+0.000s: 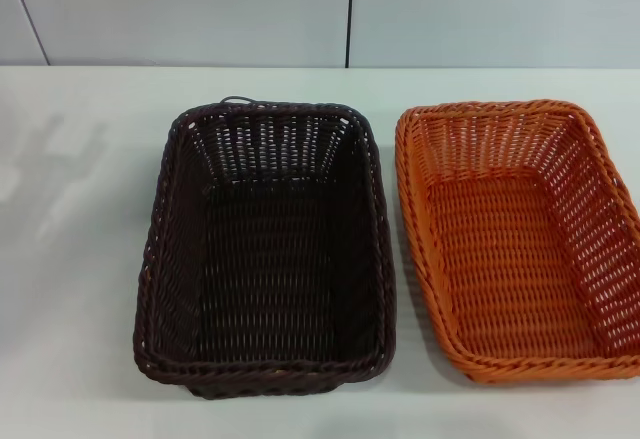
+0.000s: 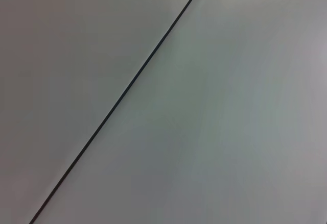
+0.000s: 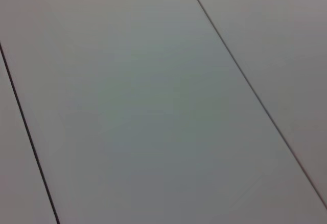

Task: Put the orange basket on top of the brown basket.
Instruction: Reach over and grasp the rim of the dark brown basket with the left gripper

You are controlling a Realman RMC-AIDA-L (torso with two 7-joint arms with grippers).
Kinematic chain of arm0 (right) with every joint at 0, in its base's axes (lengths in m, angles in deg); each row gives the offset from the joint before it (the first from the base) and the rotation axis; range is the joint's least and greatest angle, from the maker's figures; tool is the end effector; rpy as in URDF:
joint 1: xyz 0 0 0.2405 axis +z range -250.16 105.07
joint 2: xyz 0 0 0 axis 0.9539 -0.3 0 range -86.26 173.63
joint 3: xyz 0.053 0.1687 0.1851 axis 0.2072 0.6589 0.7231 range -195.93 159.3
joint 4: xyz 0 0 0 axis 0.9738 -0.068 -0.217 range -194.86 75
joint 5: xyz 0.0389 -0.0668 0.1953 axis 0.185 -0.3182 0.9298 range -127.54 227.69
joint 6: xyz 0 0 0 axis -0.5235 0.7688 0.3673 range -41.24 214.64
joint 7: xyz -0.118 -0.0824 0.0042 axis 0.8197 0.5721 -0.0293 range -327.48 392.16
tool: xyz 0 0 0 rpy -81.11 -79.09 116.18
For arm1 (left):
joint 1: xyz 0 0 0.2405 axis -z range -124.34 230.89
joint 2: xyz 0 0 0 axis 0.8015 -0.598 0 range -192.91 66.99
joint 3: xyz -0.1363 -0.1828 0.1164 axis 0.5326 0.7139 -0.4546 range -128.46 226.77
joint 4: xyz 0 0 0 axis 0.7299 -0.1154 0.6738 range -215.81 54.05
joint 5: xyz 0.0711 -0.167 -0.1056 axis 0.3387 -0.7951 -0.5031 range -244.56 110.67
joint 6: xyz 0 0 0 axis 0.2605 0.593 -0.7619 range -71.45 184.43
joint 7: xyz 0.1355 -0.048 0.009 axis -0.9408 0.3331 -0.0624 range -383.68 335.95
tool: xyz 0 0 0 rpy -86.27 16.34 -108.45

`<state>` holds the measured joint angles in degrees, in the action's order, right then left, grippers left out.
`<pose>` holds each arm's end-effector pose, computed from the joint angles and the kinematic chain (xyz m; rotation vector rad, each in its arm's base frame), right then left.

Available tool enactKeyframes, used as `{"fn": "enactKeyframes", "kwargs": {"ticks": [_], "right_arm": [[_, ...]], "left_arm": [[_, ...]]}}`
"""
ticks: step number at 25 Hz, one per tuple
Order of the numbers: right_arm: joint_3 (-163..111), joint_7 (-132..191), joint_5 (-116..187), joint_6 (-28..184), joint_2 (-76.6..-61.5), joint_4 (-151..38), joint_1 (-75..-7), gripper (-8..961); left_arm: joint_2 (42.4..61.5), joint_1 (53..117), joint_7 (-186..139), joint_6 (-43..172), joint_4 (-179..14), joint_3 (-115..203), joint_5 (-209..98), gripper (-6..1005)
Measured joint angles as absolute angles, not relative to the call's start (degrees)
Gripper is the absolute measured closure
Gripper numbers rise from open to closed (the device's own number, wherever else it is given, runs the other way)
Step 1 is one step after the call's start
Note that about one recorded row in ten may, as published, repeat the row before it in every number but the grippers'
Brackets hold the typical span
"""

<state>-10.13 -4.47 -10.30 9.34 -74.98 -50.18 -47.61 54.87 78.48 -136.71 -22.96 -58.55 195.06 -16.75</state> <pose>0.3940 0.2993 0.1193 -0.9072 0.6470 0.9988 -0.3074 0.3518 0.1082 -1.4493 -0.7082 -1.4502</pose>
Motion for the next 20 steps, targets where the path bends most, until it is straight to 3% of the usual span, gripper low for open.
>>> {"fn": "enactKeyframes", "kwargs": {"ticks": [15,20], "right_arm": [[-10.1,-4.5,-10.3,9.5,-74.83,-50.4,-47.5,337],[-9.9,-4.5,-10.3,9.6,-74.76,-50.3,-47.5,336]], "left_arm": [[54.81,78.3,-136.5,-21.5,-58.4,194.8,-16.4,163],[53.32,79.5,-132.2,-14.0,-55.3,188.9,-15.2,171]]}}
